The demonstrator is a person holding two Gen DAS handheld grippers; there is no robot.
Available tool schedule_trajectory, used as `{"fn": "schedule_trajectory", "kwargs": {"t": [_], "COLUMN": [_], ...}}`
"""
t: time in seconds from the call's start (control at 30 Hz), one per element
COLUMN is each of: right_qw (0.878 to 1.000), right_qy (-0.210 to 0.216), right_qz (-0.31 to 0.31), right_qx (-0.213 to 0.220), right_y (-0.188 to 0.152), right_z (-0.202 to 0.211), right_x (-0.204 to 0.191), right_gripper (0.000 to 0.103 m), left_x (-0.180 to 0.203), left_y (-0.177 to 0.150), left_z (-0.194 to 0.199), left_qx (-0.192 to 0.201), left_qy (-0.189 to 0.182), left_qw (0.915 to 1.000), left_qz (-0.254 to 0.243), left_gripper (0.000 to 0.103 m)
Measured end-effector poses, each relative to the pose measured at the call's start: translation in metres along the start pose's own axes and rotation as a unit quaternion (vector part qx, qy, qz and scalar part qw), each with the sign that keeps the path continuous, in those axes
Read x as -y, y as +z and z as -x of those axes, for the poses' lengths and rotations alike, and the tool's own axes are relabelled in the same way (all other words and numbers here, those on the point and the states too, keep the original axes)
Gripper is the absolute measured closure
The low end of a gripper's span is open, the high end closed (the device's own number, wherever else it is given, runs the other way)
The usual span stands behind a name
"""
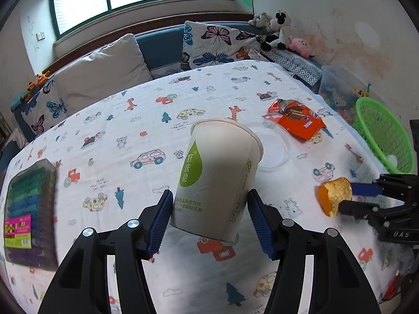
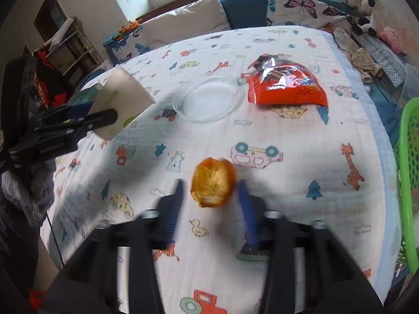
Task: Collect trash
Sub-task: 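Carry the orange peel and paper cup over the green basket and open both tools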
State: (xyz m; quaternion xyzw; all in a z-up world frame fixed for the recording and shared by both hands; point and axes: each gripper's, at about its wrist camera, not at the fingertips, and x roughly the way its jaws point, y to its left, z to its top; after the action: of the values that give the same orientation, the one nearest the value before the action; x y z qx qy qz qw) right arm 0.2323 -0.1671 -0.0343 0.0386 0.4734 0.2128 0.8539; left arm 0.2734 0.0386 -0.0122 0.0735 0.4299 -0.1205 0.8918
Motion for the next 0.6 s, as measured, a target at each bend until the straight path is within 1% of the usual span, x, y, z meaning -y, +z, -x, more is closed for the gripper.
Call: {"fn": "schedule_trajectory", "kwargs": {"t": [0.03, 0.13, 0.2, 0.27, 0.3, 0.37, 0.4, 0.43, 0.47, 0.53, 0.6], "right_qw": [1.000, 1.000, 0.999, 0.999, 0.999, 0.998, 0.998, 0.997, 0.997, 0.997, 0.998], "right_qy": [-0.005, -0.020, -0.040, -0.044, -0.049, -0.059, -0.063, -0.072, -0.079, -0.074, -0.068], "right_qz": [0.004, 0.005, 0.001, -0.006, -0.005, 0.004, 0.009, 0.014, 0.019, 0.020, 0.016], "right_qx": [0.004, 0.001, -0.010, -0.017, -0.011, -0.010, -0.011, -0.012, -0.012, -0.010, -0.009], "right_y": [0.000, 0.001, 0.002, 0.001, 0.001, 0.001, 0.001, 0.000, -0.001, -0.002, -0.004], "right_z": [-0.001, -0.008, -0.019, -0.027, -0.028, -0.029, -0.029, -0.030, -0.029, -0.026, -0.021], "right_x": [-0.002, -0.005, -0.005, -0.004, -0.004, -0.008, -0.009, -0.010, -0.010, -0.008, -0.004], "right_gripper": [0.044, 0.043, 0.043, 0.043, 0.043, 0.045, 0.048, 0.054, 0.055, 0.061, 0.064], "left_x": [0.000, -0.003, -0.003, -0.004, -0.004, -0.004, -0.003, -0.002, 0.000, 0.003, 0.008], "left_y": [0.000, -0.002, -0.003, -0.004, -0.004, -0.003, -0.002, -0.002, -0.001, 0.000, 0.002], "left_z": [0.002, 0.006, 0.008, 0.009, 0.010, 0.012, 0.013, 0.014, 0.016, 0.019, 0.021], "left_qx": [0.001, 0.002, 0.004, 0.006, 0.008, 0.011, 0.012, 0.015, 0.017, 0.022, 0.025], "left_qy": [0.000, -0.002, -0.003, -0.003, -0.004, -0.007, -0.008, -0.009, -0.010, -0.016, -0.019], "left_qw": [1.0000, 0.9999, 0.9999, 0.9999, 0.9999, 0.9999, 0.9999, 0.9998, 0.9998, 0.9996, 0.9995], "left_qz": [0.001, 0.011, 0.012, 0.011, 0.010, 0.010, 0.009, 0.007, 0.006, 0.006, 0.001], "left_gripper": [0.046, 0.046, 0.046, 0.046, 0.046, 0.046, 0.046, 0.046, 0.046, 0.046, 0.046]}}
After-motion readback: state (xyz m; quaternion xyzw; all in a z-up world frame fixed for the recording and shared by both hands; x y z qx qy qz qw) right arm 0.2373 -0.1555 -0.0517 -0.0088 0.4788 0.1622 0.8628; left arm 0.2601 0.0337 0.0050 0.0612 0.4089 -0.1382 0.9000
